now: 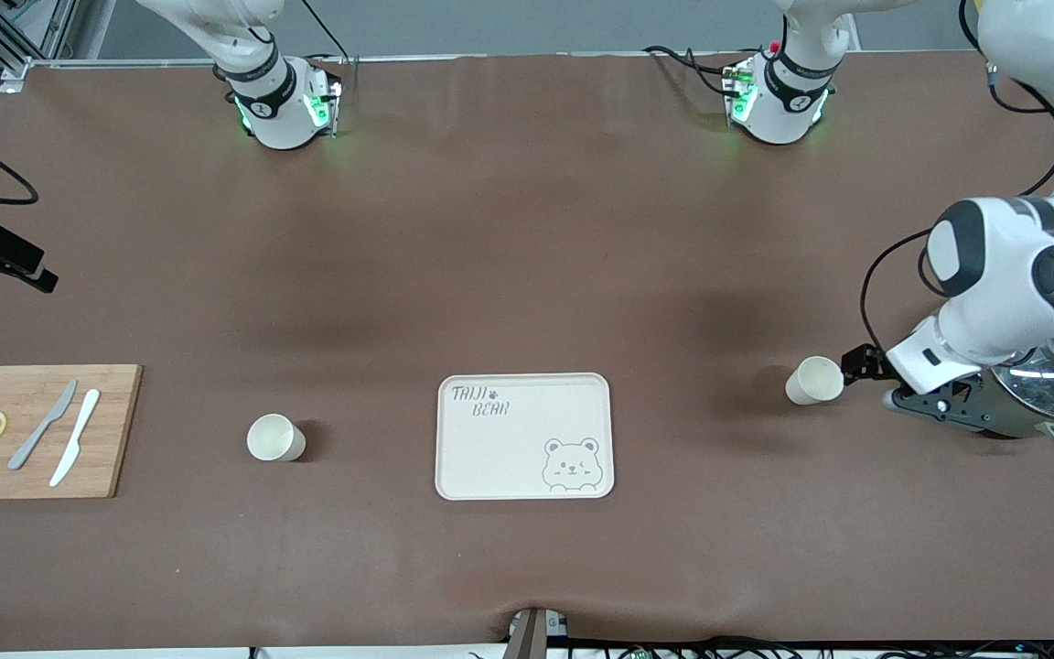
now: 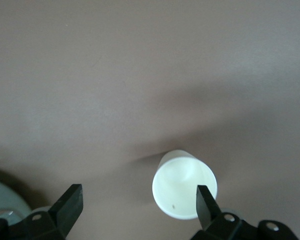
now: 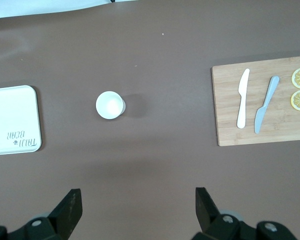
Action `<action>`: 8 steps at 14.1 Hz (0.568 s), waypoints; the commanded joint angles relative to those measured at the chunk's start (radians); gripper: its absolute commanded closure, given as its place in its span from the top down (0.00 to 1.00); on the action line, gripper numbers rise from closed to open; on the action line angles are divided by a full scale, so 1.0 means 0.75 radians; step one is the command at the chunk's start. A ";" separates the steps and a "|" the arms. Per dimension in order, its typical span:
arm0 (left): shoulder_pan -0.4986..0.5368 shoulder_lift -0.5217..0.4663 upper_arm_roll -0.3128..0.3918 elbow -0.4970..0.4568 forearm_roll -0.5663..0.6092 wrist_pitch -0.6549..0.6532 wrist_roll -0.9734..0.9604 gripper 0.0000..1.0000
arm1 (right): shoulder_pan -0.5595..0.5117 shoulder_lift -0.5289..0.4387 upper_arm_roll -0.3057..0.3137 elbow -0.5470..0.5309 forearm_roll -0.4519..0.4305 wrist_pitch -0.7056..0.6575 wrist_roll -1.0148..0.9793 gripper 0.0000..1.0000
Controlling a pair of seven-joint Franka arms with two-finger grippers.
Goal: Place white IKEA cup upright on tray with both arms
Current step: 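Move the left gripper toward the white cup beside the steel pot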
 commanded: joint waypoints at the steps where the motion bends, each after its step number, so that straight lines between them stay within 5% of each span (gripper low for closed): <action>1: -0.005 0.040 -0.011 0.007 0.000 0.052 0.023 1.00 | 0.020 0.102 0.014 0.048 -0.032 0.063 0.002 1.00; 8: 0.003 0.064 -0.015 -0.135 0.000 0.275 0.021 1.00 | 0.047 0.346 0.016 0.048 0.001 0.303 0.011 1.00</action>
